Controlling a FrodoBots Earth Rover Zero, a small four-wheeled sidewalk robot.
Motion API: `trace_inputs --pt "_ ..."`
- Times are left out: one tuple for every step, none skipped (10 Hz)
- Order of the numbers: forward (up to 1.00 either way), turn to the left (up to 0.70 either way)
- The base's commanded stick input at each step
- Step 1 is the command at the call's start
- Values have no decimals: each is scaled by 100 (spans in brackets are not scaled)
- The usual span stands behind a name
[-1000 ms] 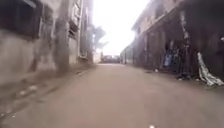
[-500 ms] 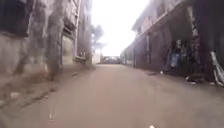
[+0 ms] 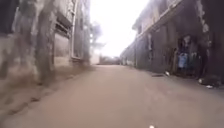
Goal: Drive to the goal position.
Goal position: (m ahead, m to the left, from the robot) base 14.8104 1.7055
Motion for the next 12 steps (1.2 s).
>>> trace_inputs --pt "100 0" --pt "100 0" --pt "100 0" --pt "100 0" --pt "100 0" --pt "100 0" --pt "100 0" --pt "100 0" --pt "100 0" --pt "100 0" --pt "100 0" --pt "100 0"
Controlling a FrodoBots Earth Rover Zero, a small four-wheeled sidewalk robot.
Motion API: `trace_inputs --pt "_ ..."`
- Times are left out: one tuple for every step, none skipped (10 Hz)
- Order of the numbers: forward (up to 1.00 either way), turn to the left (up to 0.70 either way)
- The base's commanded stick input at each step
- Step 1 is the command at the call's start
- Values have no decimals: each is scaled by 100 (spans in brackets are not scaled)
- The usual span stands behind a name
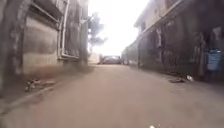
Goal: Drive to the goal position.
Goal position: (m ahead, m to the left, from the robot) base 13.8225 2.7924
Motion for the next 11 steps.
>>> trace_inputs --pt "100 0" --pt "100 0" --pt "100 0" --pt "100 0" --pt "100 0" --pt "100 0" --pt "100 0" --pt "100 0" --pt "100 0" --pt "100 0" --pt "100 0"
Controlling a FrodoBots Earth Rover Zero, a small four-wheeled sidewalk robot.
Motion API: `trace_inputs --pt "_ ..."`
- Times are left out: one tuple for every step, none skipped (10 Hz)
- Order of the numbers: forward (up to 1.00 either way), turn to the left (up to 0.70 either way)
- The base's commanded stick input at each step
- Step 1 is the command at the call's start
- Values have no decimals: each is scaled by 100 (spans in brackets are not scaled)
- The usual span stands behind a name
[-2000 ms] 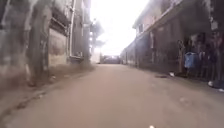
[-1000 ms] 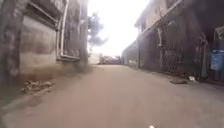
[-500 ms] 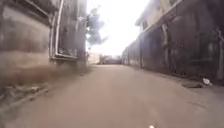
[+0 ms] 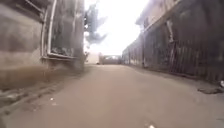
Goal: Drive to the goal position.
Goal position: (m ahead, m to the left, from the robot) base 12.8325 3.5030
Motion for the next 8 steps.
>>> trace_inputs --pt "100 0" --pt "100 0" --pt "100 0" --pt "100 0" --pt "100 0" --pt "100 0" --pt "100 0" --pt "100 0"
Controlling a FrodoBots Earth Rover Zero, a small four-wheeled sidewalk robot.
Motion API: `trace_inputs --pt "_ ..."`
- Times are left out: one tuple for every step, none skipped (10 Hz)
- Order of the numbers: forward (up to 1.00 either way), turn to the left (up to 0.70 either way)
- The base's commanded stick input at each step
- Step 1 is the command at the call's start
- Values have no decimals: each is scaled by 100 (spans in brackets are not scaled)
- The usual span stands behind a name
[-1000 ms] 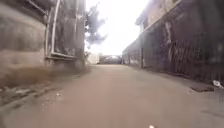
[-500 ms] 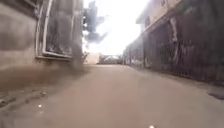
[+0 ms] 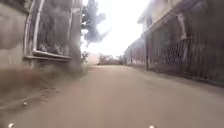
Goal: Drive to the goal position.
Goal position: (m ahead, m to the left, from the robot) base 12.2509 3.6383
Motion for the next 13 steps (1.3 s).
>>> trace_inputs --pt "100 0" --pt "100 0" --pt "100 0" --pt "100 0" --pt "100 0" --pt "100 0" --pt "100 0" --pt "100 0" --pt "100 0" --pt "100 0" --pt "100 0" --pt "100 0" --pt "100 0"
